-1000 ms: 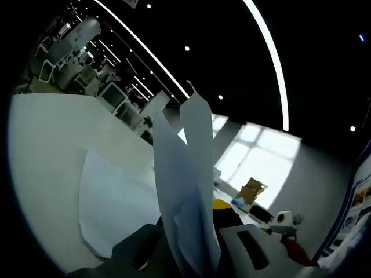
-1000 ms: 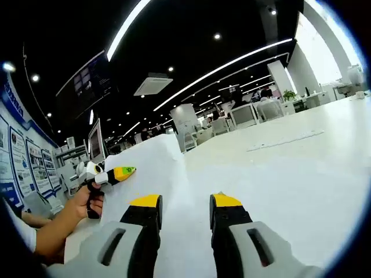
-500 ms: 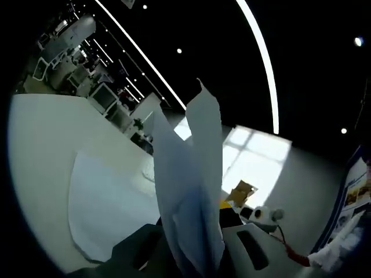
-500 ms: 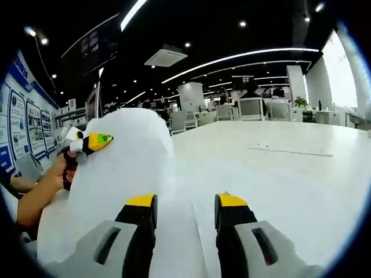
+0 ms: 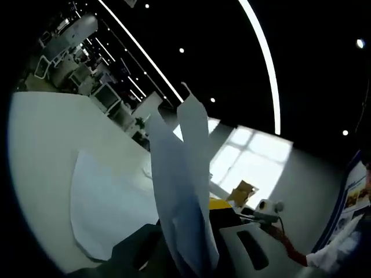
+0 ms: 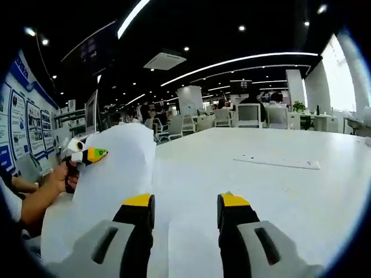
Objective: Organize the stack of printing papers by aligning and flattening the scattered papers on the table
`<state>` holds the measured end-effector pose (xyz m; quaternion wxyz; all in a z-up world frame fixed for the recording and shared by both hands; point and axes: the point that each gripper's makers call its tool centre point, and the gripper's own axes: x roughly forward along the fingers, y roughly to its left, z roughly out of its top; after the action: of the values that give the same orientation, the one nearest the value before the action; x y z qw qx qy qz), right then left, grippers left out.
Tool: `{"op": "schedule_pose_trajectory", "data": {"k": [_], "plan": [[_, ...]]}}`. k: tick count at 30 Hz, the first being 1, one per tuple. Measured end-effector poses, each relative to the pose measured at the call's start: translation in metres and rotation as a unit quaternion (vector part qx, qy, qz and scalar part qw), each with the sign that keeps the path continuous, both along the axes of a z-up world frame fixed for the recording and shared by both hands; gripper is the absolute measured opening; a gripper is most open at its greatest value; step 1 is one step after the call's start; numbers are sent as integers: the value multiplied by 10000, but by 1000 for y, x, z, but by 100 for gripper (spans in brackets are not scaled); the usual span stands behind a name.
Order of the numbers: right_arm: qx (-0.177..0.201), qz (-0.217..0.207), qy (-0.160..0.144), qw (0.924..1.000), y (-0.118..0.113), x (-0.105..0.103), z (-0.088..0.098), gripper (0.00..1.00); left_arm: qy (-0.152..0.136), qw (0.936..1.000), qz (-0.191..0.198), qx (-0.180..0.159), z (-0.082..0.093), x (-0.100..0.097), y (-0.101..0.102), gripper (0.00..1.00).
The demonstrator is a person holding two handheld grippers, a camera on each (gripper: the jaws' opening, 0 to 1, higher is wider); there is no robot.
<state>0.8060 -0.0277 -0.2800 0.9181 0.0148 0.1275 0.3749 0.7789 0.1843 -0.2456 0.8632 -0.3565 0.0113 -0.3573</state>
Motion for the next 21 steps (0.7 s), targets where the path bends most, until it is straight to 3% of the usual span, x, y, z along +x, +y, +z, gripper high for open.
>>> {"op": "schedule_pose_trajectory", "data": {"k": [5, 8, 11, 12, 15, 21], "plan": [[57, -7, -53, 10000, -18, 6, 1, 43, -26, 9999, 36, -138, 2, 1, 4, 6], [434, 216, 20, 9988, -16, 1, 4, 44, -79, 9997, 63, -223, 6, 1, 8, 6], [947, 652, 316, 9929, -8, -8, 4, 47, -37, 9996, 15, -294, 6, 1, 8, 6], [919, 696, 374, 9926, -9, -9, 1, 46, -38, 9995, 22, -297, 6, 1, 9, 6], [760, 583, 282, 9950, -17, -10, 0, 46, -62, 9993, 2, -379, 10, -1, 10, 6], [1229, 461, 243, 9910, -33, -4, 13, 46, -146, 9987, -44, -483, 16, -3, 12, 6]]}}
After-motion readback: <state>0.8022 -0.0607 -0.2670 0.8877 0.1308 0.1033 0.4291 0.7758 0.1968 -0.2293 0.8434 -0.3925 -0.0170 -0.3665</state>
